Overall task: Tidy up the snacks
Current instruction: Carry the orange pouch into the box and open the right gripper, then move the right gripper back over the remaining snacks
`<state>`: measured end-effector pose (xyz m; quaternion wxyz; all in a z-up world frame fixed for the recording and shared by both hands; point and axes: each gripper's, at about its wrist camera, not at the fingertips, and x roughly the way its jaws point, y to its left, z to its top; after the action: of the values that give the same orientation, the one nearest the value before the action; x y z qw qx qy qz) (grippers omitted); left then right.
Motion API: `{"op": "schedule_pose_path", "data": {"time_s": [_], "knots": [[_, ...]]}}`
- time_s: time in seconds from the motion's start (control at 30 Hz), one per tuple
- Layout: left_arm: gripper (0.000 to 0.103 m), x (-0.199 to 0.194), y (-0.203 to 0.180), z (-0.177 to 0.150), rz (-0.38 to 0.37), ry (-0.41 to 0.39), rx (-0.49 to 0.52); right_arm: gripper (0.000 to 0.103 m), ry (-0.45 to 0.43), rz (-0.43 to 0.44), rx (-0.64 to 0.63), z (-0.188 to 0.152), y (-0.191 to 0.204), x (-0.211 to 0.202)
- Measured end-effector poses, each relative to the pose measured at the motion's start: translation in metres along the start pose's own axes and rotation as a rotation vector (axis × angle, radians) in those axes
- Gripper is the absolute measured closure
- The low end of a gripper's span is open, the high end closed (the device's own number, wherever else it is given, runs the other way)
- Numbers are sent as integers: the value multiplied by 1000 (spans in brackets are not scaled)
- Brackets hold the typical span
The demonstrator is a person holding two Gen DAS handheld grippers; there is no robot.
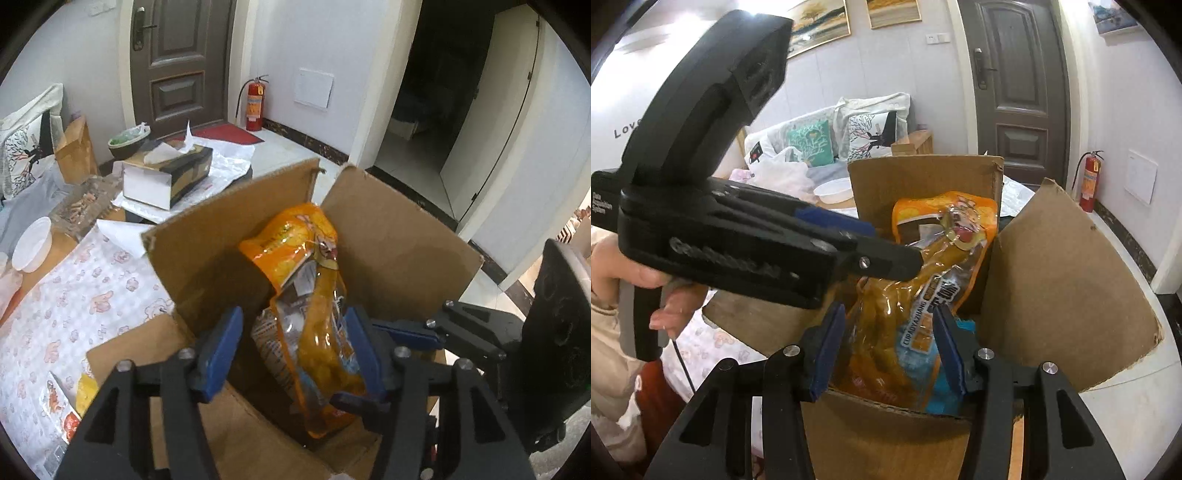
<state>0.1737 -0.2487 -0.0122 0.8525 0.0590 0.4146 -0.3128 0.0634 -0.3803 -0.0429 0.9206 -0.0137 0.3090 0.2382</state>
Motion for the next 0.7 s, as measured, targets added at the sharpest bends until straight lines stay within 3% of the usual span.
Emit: {"op": "schedule_pose_path", "data": {"time_s": [0.37,0.7], "knots": [[39,-46,19,-18,15,-72,-43,58,-9,-8,-15,2,21,-15],[39,-122,71,-73,99,-152,-129,58,-32,70,-117,22,100,-16]]}}
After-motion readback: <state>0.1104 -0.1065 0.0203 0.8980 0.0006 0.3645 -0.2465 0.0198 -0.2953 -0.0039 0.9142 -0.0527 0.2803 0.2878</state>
